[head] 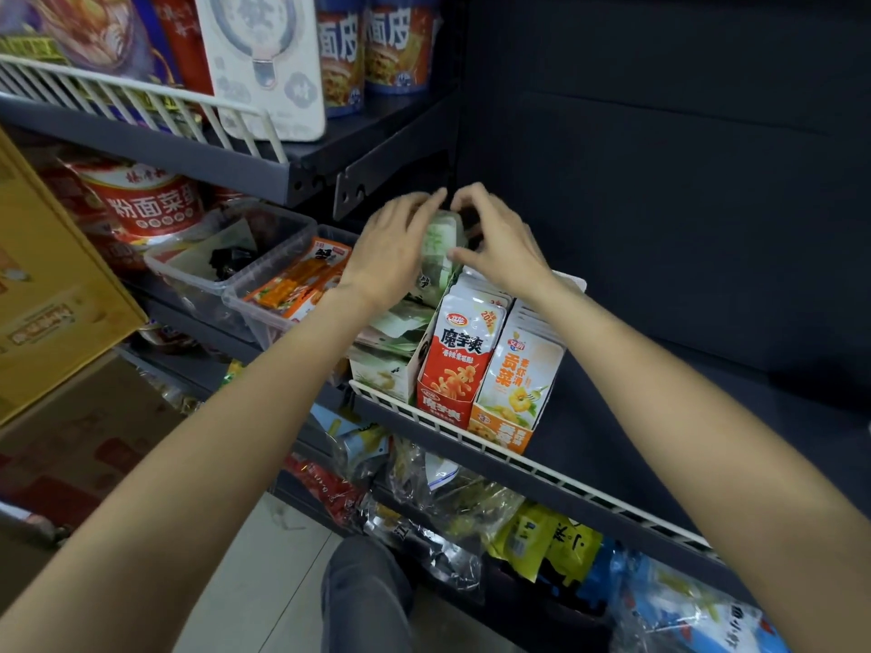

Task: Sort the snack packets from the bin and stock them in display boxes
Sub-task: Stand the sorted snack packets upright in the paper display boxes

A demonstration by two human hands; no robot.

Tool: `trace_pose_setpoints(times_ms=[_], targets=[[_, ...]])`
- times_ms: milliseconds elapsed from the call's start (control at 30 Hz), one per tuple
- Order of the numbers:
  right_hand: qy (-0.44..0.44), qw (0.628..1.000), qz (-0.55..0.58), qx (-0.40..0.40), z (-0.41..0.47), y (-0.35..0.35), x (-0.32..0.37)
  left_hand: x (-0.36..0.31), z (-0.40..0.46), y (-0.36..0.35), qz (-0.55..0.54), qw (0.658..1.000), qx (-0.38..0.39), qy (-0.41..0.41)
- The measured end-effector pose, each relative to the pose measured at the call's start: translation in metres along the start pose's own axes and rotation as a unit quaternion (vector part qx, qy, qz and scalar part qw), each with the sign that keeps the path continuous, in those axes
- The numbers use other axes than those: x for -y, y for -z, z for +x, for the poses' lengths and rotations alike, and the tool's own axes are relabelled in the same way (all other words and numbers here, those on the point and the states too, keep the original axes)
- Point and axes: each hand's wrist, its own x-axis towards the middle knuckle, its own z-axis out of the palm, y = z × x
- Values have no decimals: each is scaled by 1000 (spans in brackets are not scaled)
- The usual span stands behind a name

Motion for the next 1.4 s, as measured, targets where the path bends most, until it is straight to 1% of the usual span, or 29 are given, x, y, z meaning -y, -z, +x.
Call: trace_pose_setpoints(times_ms=[67, 167, 300, 367, 433, 500, 567, 600, 633, 700, 767, 800, 867, 933, 1033, 1100, 1167, 1233, 1300, 1400], targets=[[22, 999, -40, 3, 1, -1, 2, 3, -15, 3, -30, 999, -40, -16], [25, 998, -7, 59, 2, 2, -3, 8, -40, 9, -11, 994, -96, -47], [4, 997, -11, 71, -3, 6, -8, 15, -50, 11, 45, 986, -119, -103], [16, 996, -39, 81, -4, 5, -4, 15, -50, 12, 57, 982, -138, -118], [38, 991, -82, 97, -6, 2, 3, 12, -49, 16, 69, 981, -155, -96], [52, 984, -129, 115, -9, -3, 10, 9, -49, 19, 68, 982, -167, -47], [52, 978, -162, 118, -13, -10, 16, 4, -50, 23, 28, 985, -168, -14], [48, 980, -164, 99, -14, -14, 18, 1, -52, 25, 2, 986, -163, -18], [43, 985, -153, 63, -15, -16, 20, -1, -56, 28, -21, 987, -156, -37], [22, 995, -95, -19, -14, -19, 23, -5, -69, 37, -62, 985, -133, -95], [-10, 997, -46, -64, -13, -20, 24, -1, -87, 46, -77, 980, -93, -161], [-26, 996, -35, -73, -12, -21, 23, 4, -95, 49, -62, 978, -72, -188], [-51, 995, -26, -85, -12, -22, 23, 15, -103, 50, -35, 978, -37, -201], [-63, 993, -21, -98, -11, -23, 25, 23, -102, 46, -45, 982, -26, -180], [-84, 991, 39, -99, -11, -22, 29, 24, -88, 40, -44, 984, -22, -169], [-93, 987, 71, -108, -12, -21, 32, 21, -76, 34, -23, 987, -53, -152], [-93, 984, 99, -116, -14, -22, 32, 18, -63, 30, -18, 987, -105, -119], [-88, 980, 146, -103, -18, -20, 32, 18, -55, 25, -28, 985, -123, -115], [-78, 976, 188, -73, -24, -14, 33, 23, -56, 19, -45, 986, -86, -138], [-41, 976, 216, 12, -34, -5, 31, 29, -69, 17, -65, 987, -36, -144]])
